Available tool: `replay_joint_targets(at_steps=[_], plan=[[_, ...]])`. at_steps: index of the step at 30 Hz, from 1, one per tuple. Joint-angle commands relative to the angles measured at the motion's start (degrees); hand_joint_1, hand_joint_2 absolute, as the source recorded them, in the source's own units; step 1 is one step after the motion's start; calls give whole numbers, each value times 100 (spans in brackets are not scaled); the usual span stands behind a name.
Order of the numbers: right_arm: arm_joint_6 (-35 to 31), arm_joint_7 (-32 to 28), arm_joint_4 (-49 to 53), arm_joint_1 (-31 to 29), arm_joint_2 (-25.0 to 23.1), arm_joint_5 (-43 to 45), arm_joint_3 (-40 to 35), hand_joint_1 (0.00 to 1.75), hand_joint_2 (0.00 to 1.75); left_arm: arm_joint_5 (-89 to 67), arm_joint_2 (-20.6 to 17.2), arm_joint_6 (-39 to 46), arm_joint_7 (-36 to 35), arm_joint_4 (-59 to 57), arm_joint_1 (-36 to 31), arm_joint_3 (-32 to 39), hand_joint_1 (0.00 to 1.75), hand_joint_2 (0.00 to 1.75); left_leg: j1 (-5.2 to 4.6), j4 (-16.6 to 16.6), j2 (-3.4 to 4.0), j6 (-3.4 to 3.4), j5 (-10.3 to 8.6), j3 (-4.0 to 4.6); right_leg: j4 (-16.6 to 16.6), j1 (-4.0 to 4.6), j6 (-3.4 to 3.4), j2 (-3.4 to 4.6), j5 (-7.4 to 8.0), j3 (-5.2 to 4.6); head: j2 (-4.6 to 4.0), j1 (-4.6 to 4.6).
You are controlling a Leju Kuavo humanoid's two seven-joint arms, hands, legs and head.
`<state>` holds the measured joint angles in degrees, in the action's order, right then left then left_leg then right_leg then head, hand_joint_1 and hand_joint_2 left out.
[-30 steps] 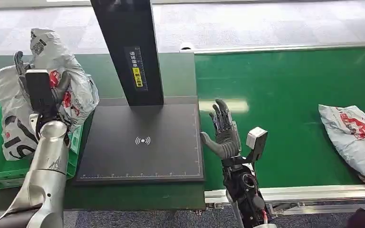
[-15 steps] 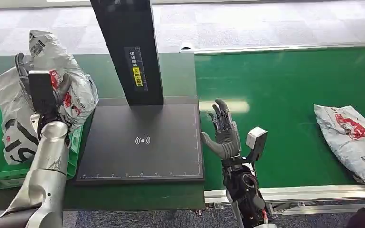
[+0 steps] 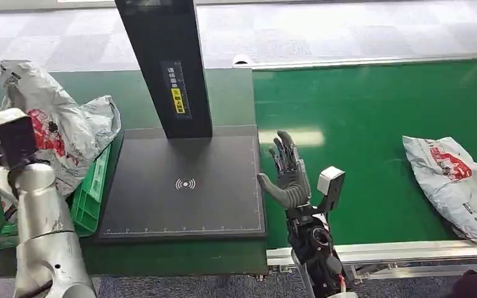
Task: Moved the parcel from conveyor to table for the left to box.
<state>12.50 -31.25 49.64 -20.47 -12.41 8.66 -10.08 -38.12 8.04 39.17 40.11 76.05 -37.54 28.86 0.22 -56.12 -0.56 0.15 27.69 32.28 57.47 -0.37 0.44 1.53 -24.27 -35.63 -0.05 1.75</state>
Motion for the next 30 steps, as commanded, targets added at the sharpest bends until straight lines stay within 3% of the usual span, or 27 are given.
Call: replay_joint_targets(at_steps=[1, 14, 17, 19, 20, 23, 28, 30], plan=[[-23, -32, -439, -228, 34, 103, -226, 0, 175, -430, 518, 83, -11, 2324, 243, 657, 0, 175, 7, -2, -6, -7, 5, -1, -3, 10, 1, -16, -4, 6, -2, -7], [-54, -34, -500, -281, 21, 122, -252, 0, 175, -165, 568, 83, -11, 2584, 331, 475, 0, 175, 2, 4, -14, -7, 3, -9, -4, 7, -1, -33, -8, 17, -2, -9], [-125, -26, -468, -297, 38, 153, -208, 0, 175, 501, 683, 83, -11, 2623, 491, -107, 0, 175, 3, 4, -20, -7, 2, -8, -5, 8, -1, -39, -8, 18, -2, -6], [-131, -40, -389, -287, 84, 171, -147, 0, 175, 1058, 472, 83, -11, 2064, 860, -1444, 0, 175, 4, 6, -27, -8, 4, -18, -8, 9, 0, -52, -13, 33, 0, -9], [-115, 0, -346, -266, 111, 174, -130, 0, 175, 1605, 179, -41, -11, 1599, 1067, -2329, 0, 175, 4, 4, -47, -7, -4, -4, -6, 8, 0, -64, -10, 23, 0, -7], [-2, 11, -404, -304, 170, 143, -117, 0, 175, 3272, -61, -1950, -311, 1145, 1406, -3493, 0, 175, 0, 8, -71, -7, -11, -9, -12, 6, 0, -88, -12, 28, -2, -6], [207, -56, -701, -450, 162, 1, -118, 0, 175, 4361, -162, -4872, -512, -446, 1625, -4028, 0, 175, -9, 29, -51, -7, -11, -40, -28, -3, 1, -72, -5, 56, 0, -11], [234, -67, -712, -442, 156, -32, -96, 0, 175, 4479, -80, -5321, -648, -873, 1701, -4131, 0, 175, -10, 27, -38, -6, -6, -41, -24, -3, 0, -58, -7, 50, 0, -9]])
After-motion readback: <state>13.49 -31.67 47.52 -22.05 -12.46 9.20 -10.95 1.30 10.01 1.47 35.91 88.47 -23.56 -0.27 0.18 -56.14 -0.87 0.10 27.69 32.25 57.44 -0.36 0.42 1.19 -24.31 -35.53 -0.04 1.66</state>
